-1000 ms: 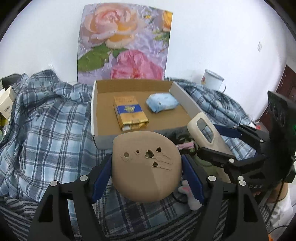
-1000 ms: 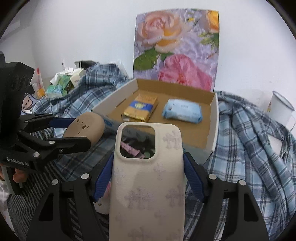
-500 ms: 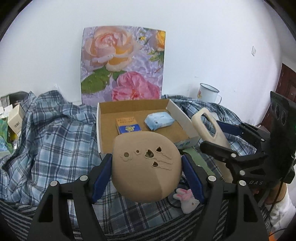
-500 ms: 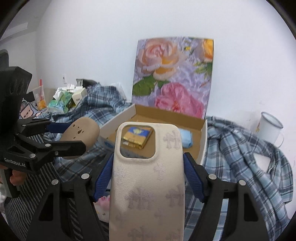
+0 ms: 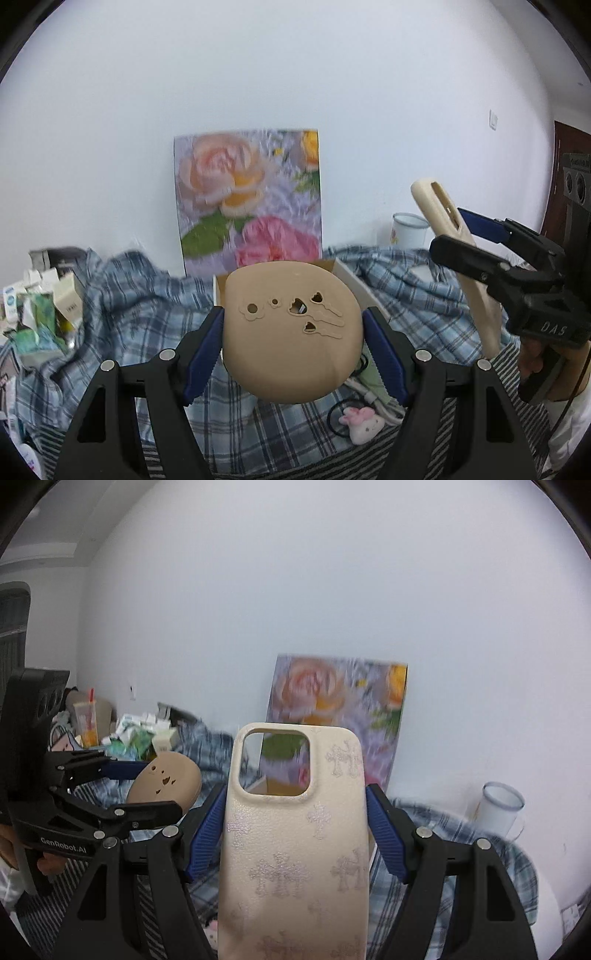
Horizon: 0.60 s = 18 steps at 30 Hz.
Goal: Organize soft objects
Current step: 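Carry the cat-face pad left and phone case right up toward the box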
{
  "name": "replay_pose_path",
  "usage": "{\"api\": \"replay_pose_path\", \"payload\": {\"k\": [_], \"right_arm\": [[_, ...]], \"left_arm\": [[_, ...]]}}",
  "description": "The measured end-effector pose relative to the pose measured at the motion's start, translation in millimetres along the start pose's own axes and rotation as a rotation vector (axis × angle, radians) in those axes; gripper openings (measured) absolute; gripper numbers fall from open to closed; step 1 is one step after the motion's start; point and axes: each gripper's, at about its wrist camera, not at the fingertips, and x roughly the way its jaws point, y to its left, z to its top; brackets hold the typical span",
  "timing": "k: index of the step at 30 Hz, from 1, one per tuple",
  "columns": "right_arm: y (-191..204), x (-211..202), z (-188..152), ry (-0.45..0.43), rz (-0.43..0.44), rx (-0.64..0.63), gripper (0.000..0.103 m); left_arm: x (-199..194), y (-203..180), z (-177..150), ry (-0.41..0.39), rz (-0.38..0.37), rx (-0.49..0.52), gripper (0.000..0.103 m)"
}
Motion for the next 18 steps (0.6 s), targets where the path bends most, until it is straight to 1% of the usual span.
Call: {"api": "replay_pose_path", "payload": {"k": [8, 18], "right_arm": [[0, -29, 35, -0.116, -0.013, -0.009, 0.072], [5, -44, 81, -0.240, -0.004, -0.033, 0.072]], "left_arm": [[-28, -7, 25, -0.083, 0.027, 0.028, 0.077], [-47, -17, 61, -0.179, 0.075, 0.074, 0.077]]}}
